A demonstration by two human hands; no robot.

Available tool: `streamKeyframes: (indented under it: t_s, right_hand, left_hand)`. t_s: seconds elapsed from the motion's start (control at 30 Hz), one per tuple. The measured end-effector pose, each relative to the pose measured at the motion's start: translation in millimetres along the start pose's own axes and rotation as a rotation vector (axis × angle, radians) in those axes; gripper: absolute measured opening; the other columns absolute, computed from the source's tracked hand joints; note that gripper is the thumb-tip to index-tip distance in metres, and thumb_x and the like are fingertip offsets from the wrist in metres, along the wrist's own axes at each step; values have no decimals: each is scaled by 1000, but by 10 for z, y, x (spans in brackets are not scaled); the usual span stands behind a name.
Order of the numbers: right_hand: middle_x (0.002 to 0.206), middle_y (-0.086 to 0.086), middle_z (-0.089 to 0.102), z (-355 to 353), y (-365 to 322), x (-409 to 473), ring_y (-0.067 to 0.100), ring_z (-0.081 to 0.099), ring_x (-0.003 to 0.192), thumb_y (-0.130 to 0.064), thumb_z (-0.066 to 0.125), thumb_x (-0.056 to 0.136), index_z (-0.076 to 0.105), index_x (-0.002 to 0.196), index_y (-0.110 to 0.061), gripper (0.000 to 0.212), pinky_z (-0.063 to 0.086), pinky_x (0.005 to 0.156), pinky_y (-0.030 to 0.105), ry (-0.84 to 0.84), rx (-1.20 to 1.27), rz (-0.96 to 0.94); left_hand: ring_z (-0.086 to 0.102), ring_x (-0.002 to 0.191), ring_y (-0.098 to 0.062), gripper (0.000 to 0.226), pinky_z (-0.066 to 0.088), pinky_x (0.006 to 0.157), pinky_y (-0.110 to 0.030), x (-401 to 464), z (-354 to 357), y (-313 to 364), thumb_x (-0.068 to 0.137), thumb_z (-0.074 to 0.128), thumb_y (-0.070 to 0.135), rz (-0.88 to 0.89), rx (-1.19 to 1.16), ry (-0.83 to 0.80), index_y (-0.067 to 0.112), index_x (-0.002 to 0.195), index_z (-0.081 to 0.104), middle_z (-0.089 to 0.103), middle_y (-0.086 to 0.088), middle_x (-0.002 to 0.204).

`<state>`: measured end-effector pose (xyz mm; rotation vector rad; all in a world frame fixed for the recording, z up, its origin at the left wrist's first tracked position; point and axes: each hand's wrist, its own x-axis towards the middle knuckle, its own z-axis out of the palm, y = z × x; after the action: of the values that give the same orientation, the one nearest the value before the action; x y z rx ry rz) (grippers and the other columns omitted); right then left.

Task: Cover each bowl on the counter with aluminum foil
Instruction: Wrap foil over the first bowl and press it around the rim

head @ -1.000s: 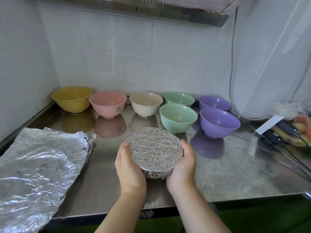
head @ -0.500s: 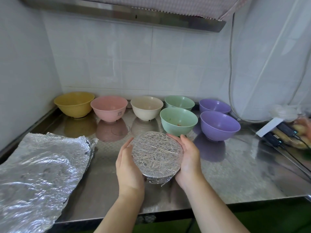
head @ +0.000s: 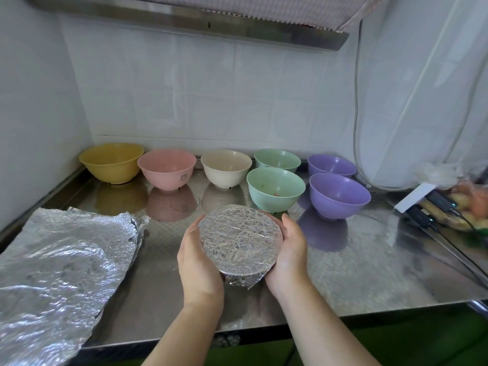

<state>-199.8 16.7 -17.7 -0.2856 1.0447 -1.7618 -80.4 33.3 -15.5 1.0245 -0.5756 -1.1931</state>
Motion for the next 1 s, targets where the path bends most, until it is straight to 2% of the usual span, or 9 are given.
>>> streamKeyframes:
  t_s: [0.07,0.1,0.17,0.27,0.37,0.57,0.7,0.87,1.0]
  right_hand:
    - [114,21,78,-11,11,-72,40,71,115,-40,46,107,72,125,-1,50,52,101,46,45,-36,-52]
    - [109,16,80,-18,19,-129,37,73,112,-42,49,105,74,120,-4,48,52,97,43,65,-56,-79]
    - [102,9,79,-67,75,-202,33,73,108,-47,59,96,73,111,-8,45,52,93,41,85,-108,-171]
    - [102,3,72,-106,168,-314,20,68,101,-44,59,92,66,103,-17,31,52,91,40,86,-239,-317]
    - [116,7,69,-87,179,-395,22,67,111,-56,58,82,65,105,-28,37,53,103,49,39,-307,-329]
    - [120,11,68,-208,-93,-436,28,65,115,-65,60,67,63,108,-25,57,50,108,54,76,-274,-337]
    - [121,17,67,-456,-436,-441,33,66,113,-52,63,79,54,110,-21,44,53,101,53,169,-214,-345]
    - [110,11,65,-967,-880,-256,22,67,94,-23,56,107,47,106,-20,10,51,70,37,363,-99,-417]
    - [114,13,67,-1263,-1176,-54,29,70,100,-27,55,106,52,110,-20,9,55,73,38,495,-91,-466]
  left_hand:
    - [68,116,-7,36,51,101,-31,17,-34,-14,104,44,29,20,25,-11,28,123,74,75,11,118]
    - [66,117,-2,35,48,102,-27,6,-52,-6,105,44,29,47,66,1,29,123,73,74,13,118]
    - [62,110,4,32,44,90,-15,-40,-90,-3,107,39,25,104,166,32,28,119,70,69,16,113]
    - [56,114,-19,31,37,92,-30,-126,-123,-42,109,36,30,145,293,34,23,120,64,66,4,117]
    - [54,102,-24,28,35,90,-36,-174,-118,-46,109,36,31,158,345,37,19,111,62,64,-2,106]
    - [56,88,-9,25,38,80,-35,-372,40,64,110,40,33,177,377,-114,21,101,61,64,5,95]
    - [62,103,-2,23,45,88,-35,-485,269,30,107,46,33,107,375,-283,34,114,67,71,17,106]
    - [65,101,-14,9,49,88,-33,-619,726,-239,104,56,27,-59,418,-502,22,112,58,70,3,109]
    - [67,103,-12,14,53,98,-37,-676,1159,-461,102,60,25,-93,494,-677,21,116,58,70,2,114]
